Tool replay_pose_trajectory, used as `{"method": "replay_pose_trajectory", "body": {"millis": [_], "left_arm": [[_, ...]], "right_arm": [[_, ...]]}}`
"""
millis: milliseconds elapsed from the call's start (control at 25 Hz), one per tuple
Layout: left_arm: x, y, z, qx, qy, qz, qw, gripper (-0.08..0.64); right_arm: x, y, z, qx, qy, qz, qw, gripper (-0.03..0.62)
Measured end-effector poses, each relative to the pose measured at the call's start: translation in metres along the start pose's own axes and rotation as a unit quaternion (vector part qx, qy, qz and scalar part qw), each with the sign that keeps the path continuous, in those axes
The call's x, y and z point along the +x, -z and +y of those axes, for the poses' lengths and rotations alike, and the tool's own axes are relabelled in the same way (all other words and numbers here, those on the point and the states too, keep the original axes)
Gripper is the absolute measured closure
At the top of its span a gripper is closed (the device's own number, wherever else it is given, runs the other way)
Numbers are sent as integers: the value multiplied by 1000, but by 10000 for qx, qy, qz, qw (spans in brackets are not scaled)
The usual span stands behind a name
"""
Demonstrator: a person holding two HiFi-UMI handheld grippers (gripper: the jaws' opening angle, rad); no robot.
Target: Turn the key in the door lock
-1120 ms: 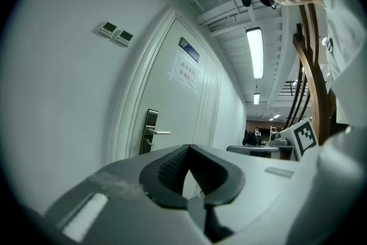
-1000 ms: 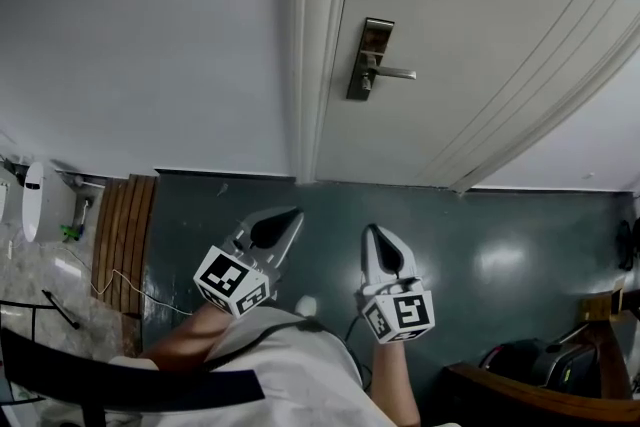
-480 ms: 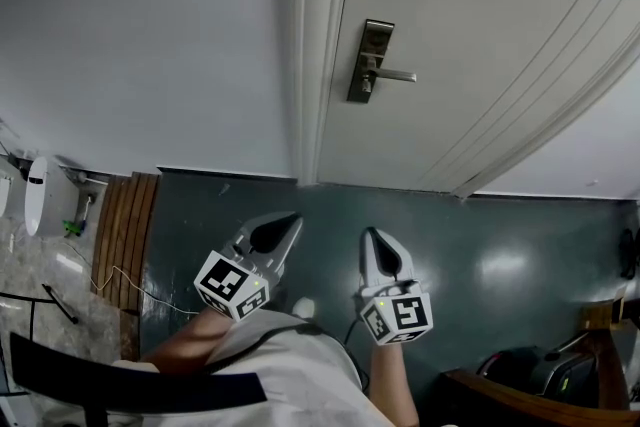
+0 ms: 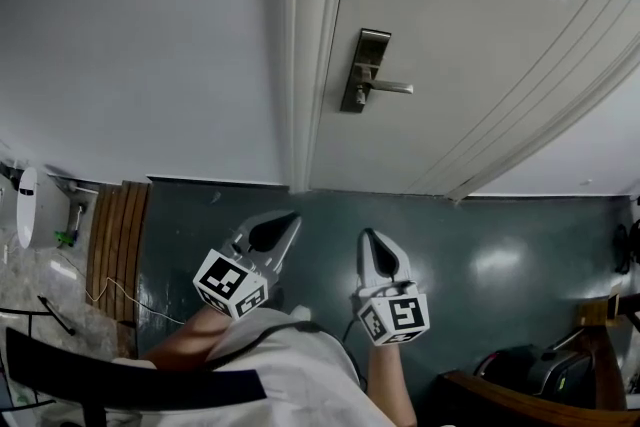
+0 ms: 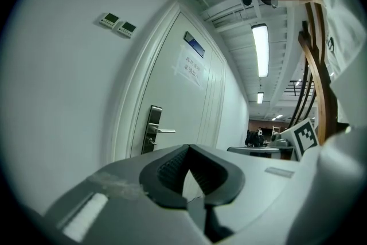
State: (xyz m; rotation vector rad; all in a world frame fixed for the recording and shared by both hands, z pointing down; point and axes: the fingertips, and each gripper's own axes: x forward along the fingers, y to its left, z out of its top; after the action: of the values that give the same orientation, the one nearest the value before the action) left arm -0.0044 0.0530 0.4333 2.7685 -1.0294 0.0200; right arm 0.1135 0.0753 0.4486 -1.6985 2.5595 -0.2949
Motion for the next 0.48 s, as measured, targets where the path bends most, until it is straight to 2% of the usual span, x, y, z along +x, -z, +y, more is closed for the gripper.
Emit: {"method": "replay_pose_trajectory", "body": {"millis": [480], "left_arm": [[61, -30, 80, -50, 367, 9, 9993, 557]], "right_arm": [[98, -25, -21, -102, 247, 76, 9996, 584]]}}
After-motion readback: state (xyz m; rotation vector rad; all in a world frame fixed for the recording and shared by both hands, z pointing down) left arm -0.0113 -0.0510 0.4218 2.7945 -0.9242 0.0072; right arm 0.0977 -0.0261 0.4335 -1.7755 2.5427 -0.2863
